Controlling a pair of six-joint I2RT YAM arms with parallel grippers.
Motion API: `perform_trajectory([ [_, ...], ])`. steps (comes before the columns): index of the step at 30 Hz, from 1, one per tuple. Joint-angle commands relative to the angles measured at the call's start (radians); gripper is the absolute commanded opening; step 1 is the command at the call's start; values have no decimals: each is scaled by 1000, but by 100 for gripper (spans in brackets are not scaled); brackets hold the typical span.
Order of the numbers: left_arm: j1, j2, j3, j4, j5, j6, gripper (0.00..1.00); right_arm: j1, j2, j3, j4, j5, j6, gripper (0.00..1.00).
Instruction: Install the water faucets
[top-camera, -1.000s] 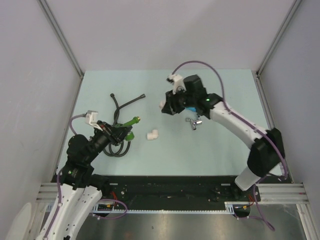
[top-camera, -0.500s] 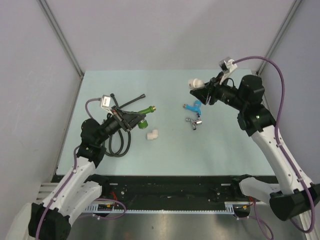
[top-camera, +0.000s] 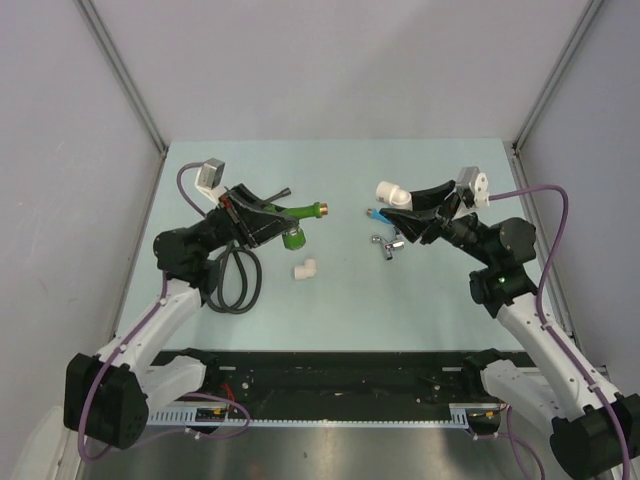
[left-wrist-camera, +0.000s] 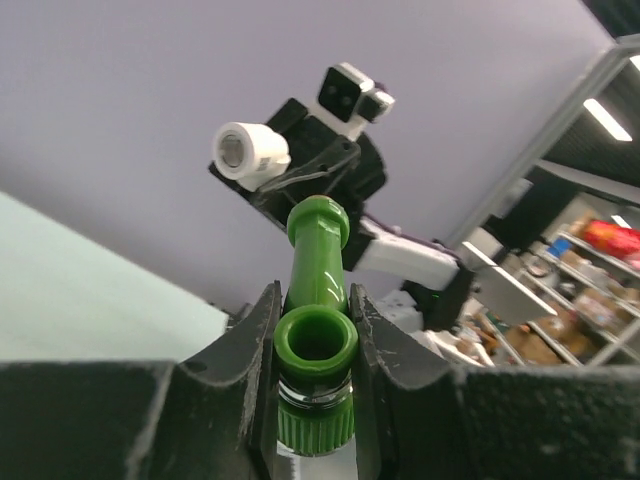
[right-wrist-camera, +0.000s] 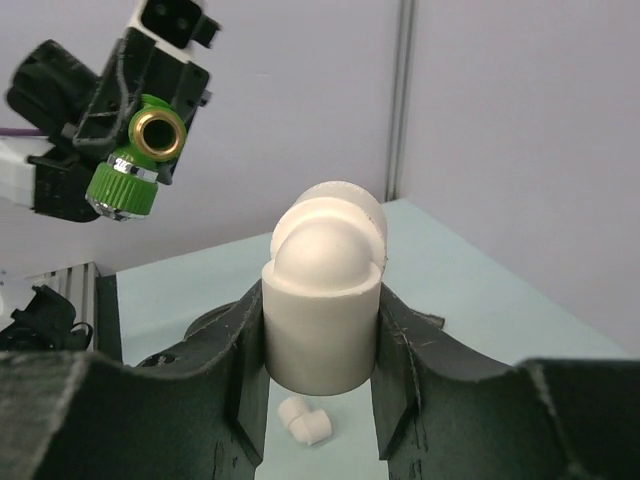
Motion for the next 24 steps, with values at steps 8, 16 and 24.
perform_trajectory([
  [8, -3, 103, 121, 395, 142, -368, 0, 35, 124, -5, 555, -351, -17, 0],
  [16, -4, 110, 169, 237, 151, -347, 0, 101, 215, 35, 620, -409, -123, 0],
  [24, -44, 33, 272, -406, 137, 74, 0, 115, 224, 82, 620, -397, -209, 0],
])
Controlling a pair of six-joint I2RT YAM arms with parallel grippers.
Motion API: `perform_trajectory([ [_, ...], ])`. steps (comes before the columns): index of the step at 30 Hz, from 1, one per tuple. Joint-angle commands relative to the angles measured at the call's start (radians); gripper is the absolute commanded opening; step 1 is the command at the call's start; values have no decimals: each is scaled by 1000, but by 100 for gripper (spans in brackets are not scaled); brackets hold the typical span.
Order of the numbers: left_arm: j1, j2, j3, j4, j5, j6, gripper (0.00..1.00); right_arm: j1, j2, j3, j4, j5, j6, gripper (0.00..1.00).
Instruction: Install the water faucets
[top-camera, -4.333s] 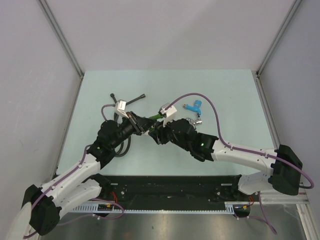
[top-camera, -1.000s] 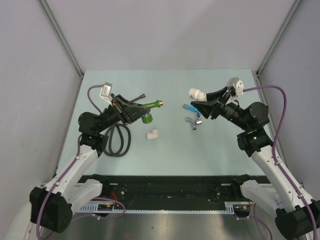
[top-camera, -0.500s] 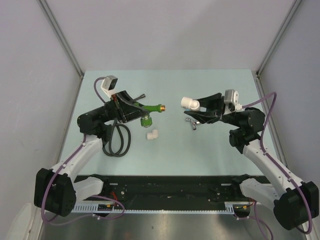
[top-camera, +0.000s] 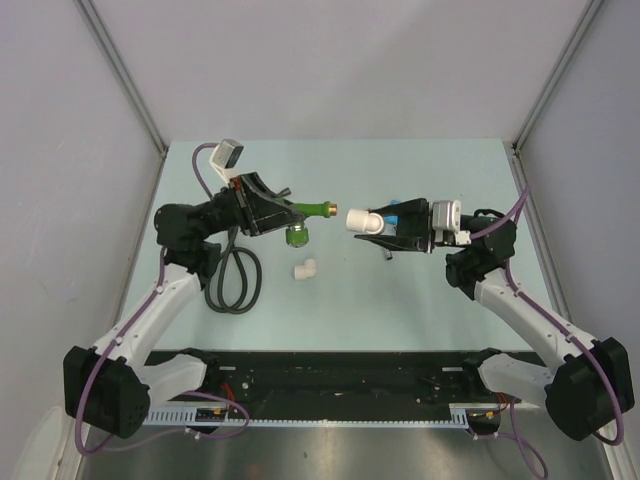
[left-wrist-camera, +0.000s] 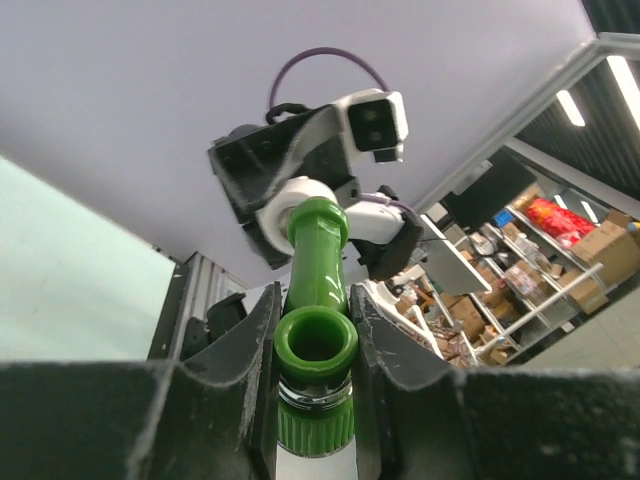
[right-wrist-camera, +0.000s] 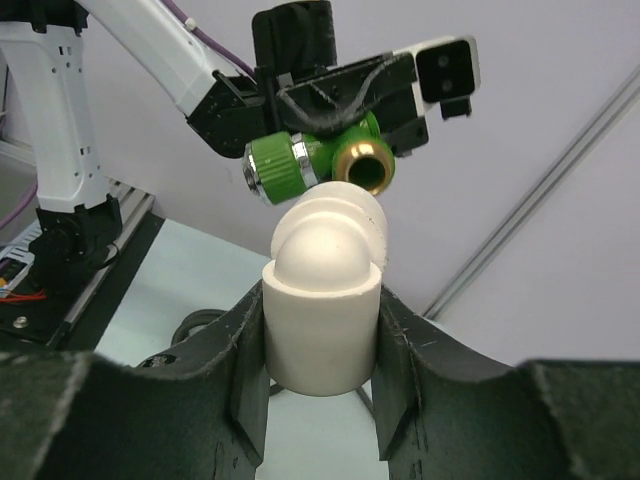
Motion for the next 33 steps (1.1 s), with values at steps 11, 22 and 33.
perform_trajectory([
  [11, -62, -103, 163, -565, -42, 301, 0, 71, -24, 72, 86, 22, -134, 0],
  [22, -78, -199, 156, -787, -163, 503, 0, 73, -20, 68, -81, 114, -65, 0],
  [33, -52, -324, 104, -1154, -581, 880, 0, 108, -153, 72, -1114, 740, 97, 0],
])
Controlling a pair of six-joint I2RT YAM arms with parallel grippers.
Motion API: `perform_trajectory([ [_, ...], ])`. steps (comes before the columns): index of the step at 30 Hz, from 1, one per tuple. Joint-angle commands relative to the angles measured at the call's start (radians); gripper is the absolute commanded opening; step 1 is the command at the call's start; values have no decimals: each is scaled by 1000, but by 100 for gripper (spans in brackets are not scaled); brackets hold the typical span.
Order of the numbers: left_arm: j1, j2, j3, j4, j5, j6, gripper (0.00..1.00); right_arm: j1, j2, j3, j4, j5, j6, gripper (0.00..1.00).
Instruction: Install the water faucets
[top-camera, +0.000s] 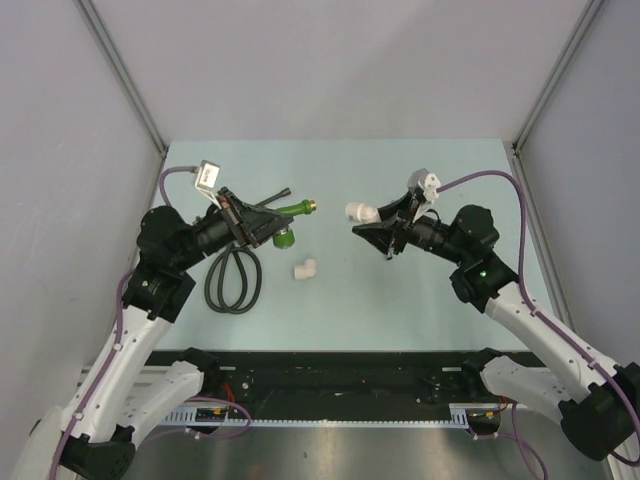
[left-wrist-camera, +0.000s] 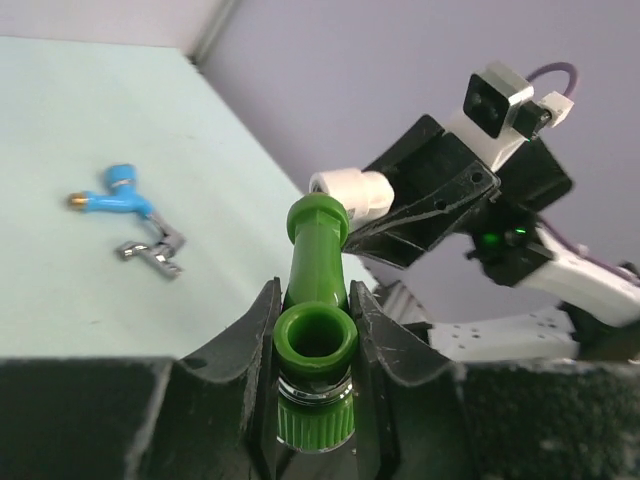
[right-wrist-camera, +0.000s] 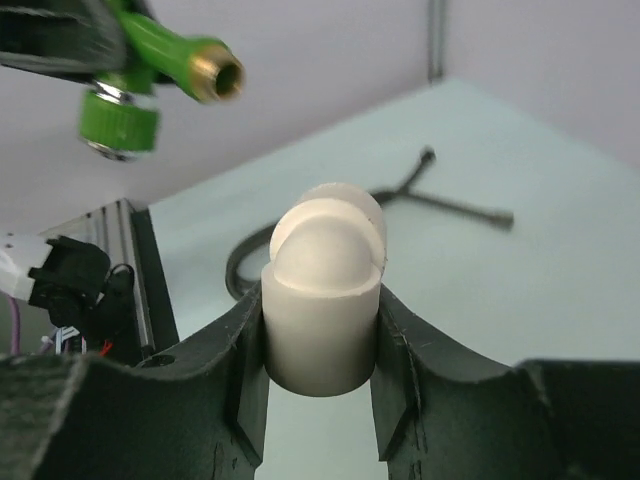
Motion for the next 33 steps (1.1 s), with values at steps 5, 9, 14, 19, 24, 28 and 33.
perform_trajectory([
  [5, 6, 3, -41, -69, -161, 157, 0, 60, 62, 125, -840, 471, 36, 0],
  [9, 6, 29, -44, -50, -152, 164, 0, 117, 162, 172, -963, 596, 55, 0],
  [14, 6, 35, -48, -55, -152, 178, 0, 157, 315, 179, -989, 640, 88, 0],
  [19, 6, 23, -61, -78, -172, 198, 0, 215, 469, 179, -974, 737, 116, 0],
  [24, 6, 6, -70, -104, -192, 224, 0, 244, 602, 183, -945, 751, 154, 0],
  [28, 6, -4, -75, -116, -199, 242, 0, 266, 678, 192, -960, 784, 157, 9],
  [33, 6, -5, -73, -122, -192, 261, 0, 270, 724, 255, -1029, 746, 157, 40],
])
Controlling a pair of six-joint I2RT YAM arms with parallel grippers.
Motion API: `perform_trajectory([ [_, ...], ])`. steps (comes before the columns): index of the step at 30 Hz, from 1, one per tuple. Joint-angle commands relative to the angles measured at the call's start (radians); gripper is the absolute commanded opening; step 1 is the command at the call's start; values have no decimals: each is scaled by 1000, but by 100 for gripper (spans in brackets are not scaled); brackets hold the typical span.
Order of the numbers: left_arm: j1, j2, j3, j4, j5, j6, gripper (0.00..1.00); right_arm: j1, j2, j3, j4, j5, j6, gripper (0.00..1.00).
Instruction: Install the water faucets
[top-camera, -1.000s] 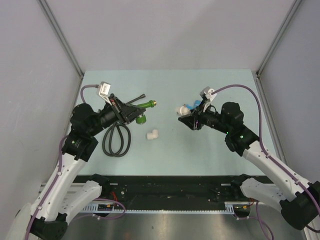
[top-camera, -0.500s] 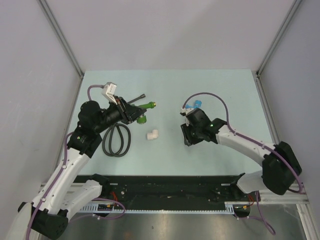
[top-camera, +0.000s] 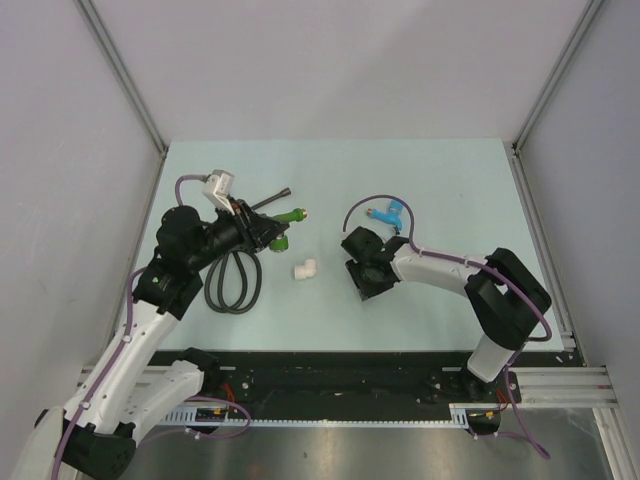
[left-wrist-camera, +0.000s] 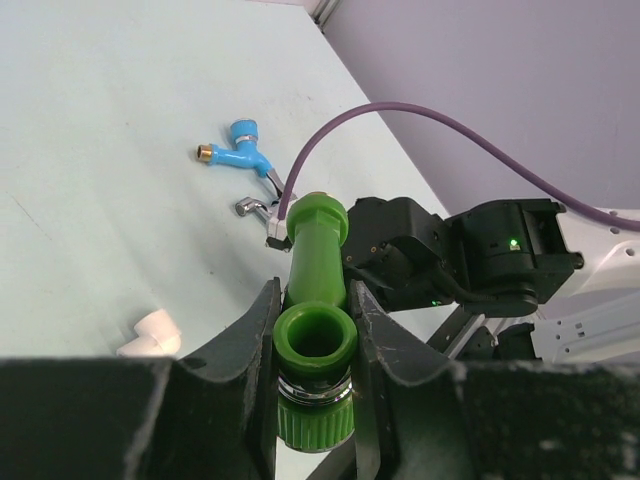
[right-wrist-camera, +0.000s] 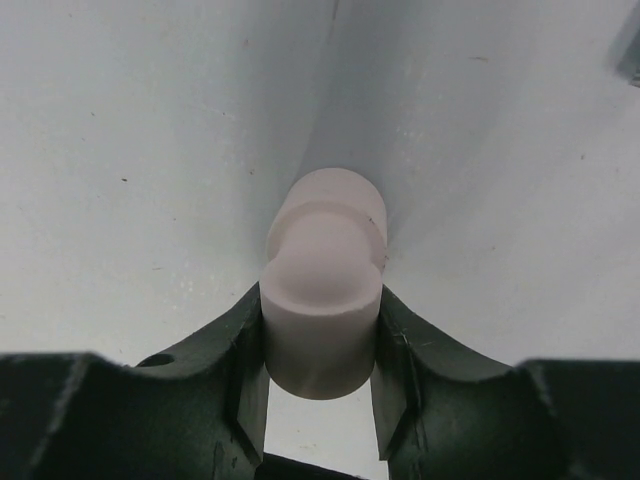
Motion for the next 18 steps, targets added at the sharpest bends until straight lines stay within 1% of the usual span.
perform_trajectory([
  [1, 4, -22, -1, 17, -3, 38, 0, 10, 34, 52, -70, -7, 17, 48],
  [2, 4, -22, -1, 15, -3, 41, 0, 10, 25, 58, -75, -12, 20, 63],
  [4, 4, -22, 1, 17, -1, 45, 0, 5, -3, 75, -83, -29, 17, 75],
  [7, 4, -22, 1, 15, -1, 45, 0, -9, -32, 115, -110, -46, 15, 84],
  [12, 2, -23, 3, 17, 0, 45, 0, -35, -41, 169, -135, -49, -6, 84],
  [18, 4, -37, 3, 8, -1, 42, 0, -67, 17, 203, -146, -64, -6, 80],
])
